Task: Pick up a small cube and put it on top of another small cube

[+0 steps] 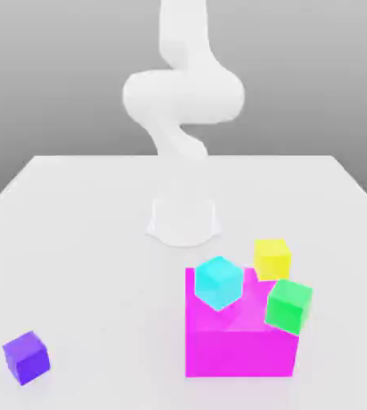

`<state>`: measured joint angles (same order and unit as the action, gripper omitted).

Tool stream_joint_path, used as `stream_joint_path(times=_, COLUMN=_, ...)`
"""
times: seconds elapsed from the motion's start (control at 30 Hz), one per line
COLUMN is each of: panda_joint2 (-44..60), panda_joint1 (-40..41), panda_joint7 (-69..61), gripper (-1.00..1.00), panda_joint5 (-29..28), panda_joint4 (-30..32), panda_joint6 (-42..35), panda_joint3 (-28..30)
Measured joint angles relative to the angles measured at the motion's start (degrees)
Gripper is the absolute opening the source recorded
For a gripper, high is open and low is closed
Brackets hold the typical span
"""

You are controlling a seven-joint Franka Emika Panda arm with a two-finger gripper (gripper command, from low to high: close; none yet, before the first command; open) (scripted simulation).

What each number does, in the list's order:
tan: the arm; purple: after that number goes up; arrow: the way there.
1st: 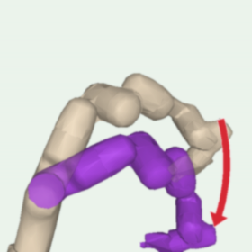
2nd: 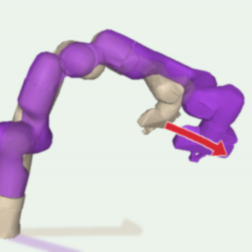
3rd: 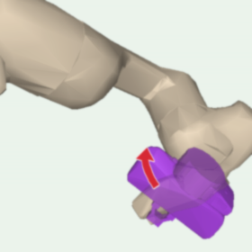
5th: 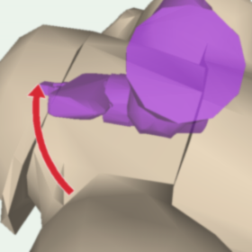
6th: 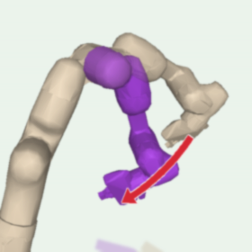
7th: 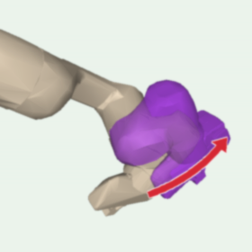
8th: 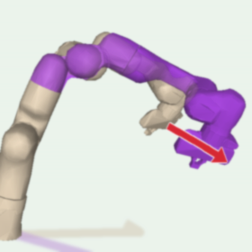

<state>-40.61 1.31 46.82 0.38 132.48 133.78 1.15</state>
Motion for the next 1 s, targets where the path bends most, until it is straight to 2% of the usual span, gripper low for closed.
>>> stream_joint_path(times=0.63, panda_joint2=39.83, panda_joint1=10.13, panda_joint7=6.19, gripper=0.00, panda_joint5=4.81, panda_joint4=5.35, panda_joint6=15.21, panda_joint3=9.93)
stream_joint_path(times=0.87, panda_joint2=54.49, panda_joint1=14.28, panda_joint7=7.54, gripper=0.00, panda_joint5=7.81, panda_joint4=7.25, panda_joint6=20.70, panda_joint3=11.83)
stream_joint_path(times=1.0, panda_joint2=62.83, panda_joint1=16.98, panda_joint7=5.46, gripper=0.00, panda_joint5=11.20, panda_joint4=6.08, panda_joint6=26.42, panda_joint3=9.31)
